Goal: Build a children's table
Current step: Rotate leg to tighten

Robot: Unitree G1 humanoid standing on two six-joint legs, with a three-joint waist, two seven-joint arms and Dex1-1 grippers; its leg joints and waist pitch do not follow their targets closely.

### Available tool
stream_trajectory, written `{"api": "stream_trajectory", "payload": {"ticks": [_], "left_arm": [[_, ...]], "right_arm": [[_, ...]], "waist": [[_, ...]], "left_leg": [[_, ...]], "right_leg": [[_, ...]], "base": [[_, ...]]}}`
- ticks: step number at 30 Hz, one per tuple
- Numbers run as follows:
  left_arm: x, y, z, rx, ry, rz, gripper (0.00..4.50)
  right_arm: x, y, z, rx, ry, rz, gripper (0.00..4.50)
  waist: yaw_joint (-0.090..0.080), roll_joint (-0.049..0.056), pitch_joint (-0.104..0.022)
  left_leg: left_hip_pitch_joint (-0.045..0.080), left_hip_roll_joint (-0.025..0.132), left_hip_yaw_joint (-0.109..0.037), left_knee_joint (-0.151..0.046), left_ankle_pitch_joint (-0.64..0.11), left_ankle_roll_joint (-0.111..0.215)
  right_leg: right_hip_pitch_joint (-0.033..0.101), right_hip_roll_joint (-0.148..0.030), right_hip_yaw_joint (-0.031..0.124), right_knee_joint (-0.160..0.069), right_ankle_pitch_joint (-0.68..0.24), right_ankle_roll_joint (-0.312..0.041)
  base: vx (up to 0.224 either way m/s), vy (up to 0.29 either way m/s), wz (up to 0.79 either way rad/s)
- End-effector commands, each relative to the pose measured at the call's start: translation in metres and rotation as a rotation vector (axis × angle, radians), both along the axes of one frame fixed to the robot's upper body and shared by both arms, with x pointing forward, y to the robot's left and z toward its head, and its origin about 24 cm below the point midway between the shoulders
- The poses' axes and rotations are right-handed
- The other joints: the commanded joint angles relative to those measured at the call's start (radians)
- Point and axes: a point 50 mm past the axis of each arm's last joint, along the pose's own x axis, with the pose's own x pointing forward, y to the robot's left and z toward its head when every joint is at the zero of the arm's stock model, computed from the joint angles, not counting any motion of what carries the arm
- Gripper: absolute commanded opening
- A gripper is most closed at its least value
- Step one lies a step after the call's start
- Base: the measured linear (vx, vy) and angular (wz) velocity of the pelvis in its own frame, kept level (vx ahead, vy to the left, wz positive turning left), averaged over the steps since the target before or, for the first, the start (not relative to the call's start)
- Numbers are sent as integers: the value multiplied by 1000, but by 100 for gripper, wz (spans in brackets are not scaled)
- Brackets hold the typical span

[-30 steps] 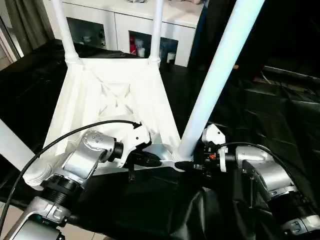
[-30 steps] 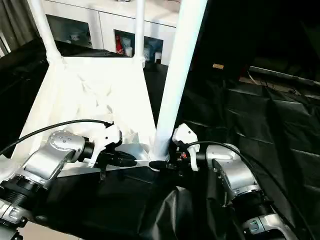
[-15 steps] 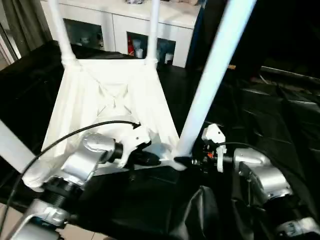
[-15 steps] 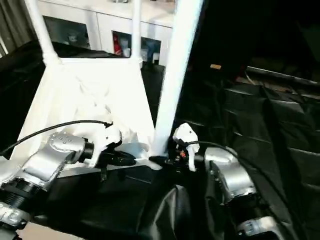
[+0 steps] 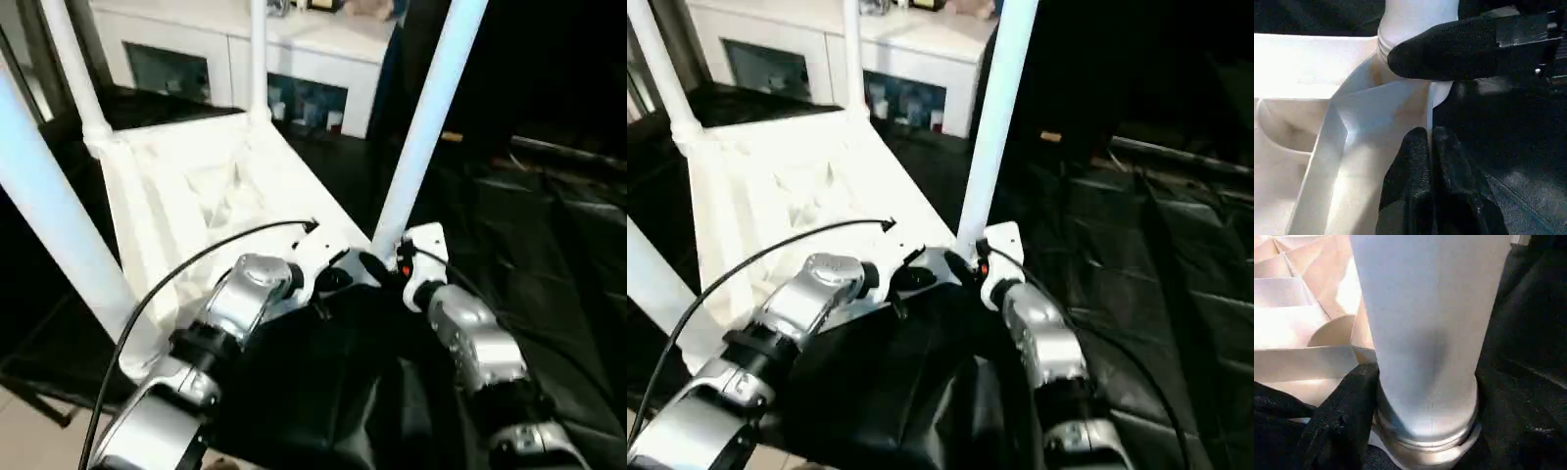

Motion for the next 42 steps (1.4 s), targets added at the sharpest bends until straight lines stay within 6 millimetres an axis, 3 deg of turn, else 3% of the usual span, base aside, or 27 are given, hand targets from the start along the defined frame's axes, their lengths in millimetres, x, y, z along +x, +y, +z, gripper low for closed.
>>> {"api": "stream_trajectory", "payload": {"ticks": [1, 4, 7, 12, 13, 14, 16, 19, 26, 37, 41, 42], "left_arm": [[-3, -2, -3, -2, -7, -35, 0], [-8, 9, -2, -29, 12, -83, 0], [-13, 23, -2, -47, 36, -141, 0], [-27, 51, 2, -61, 88, -273, 0], [-30, 55, 4, -70, 97, -287, 0], [-31, 57, 5, -75, 101, -294, 0], [-35, 64, 9, -93, 126, -326, 0], [-35, 70, 10, -88, 125, -322, 0], [-35, 73, 11, -86, 124, -313, 0], [-35, 69, 10, -90, 119, -300, 0], [-20, 59, 1, -23, 70, -102, 0], [-14, 51, -2, -19, 52, -35, 0]], "right_arm": [[-6, 38, 17, 68, -83, 238, 337], [-5, 26, 24, 77, -96, 298, 343], [-9, 13, 26, 32, -79, 419, 381], [-20, -12, 28, -64, -32, 616, 381], [-21, -15, 28, -71, -27, 640, 381], [-22, -17, 29, -74, -24, 652, 381], [-25, -20, 28, -93, -4, 704, 381], [-27, -19, 25, -120, 20, 746, 381], [-28, -15, 25, -104, 20, 767, 381], [-30, -11, 20, -73, 35, 744, 289], [-18, -11, 6, -71, 54, 497, 272], [-14, -10, 3, -46, 64, 384, 271]], "waist": [[1, -6, -53], [0, -3, -56], [0, -3, -55], [-2, 0, -52], [-2, -5, -52], [0, -1, -52], [-2, -6, -50], [-2, -4, -50], [0, -8, -49], [0, -9, -51], [-5, -10, -46], [-6, -15, -46]], "left_leg": [[1, 17, -6, -69, -241, 7], [-4, 19, -6, -69, -208, 17], [-6, 20, -4, -66, -182, 36], [1, 25, -1, -66, -189, 44], [1, 24, 0, -66, -191, 44], [3, 26, 0, -66, -194, 42], [2, 25, 1, -68, -196, 39], [4, 25, 1, -67, -197, 33], [3, 24, 1, -66, -193, 28], [3, 23, 2, -64, -173, 31], [4, 23, 1, -68, -203, 13], [9, 20, 0, -68, -234, -6]], "right_leg": [[39, -71, 37, -90, -311, -136], [44, -71, 37, -83, -258, -149], [49, -70, 36, -77, -210, -168], [40, -68, 38, -74, -199, -189], [41, -68, 37, -74, -205, -190], [40, -69, 38, -72, -205, -196], [39, -68, 38, -73, -214, -198], [38, -68, 39, -72, -211, -199], [39, -69, 39, -73, -235, -188], [41, -69, 39, -70, -196, -199], [37, -69, 39, -79, -264, -183], [34, -70, 38, -87, -339, -162]], "base": [[0, 0, 0], [0, 0, 0], [0, 0, 0], [0, 0, 0], [0, 0, 0], [0, 0, 0], [0, 0, 0], [0, 0, 0], [0, 0, 0], [0, 0, 0], [0, 0, 0], [0, 0, 0]]}}
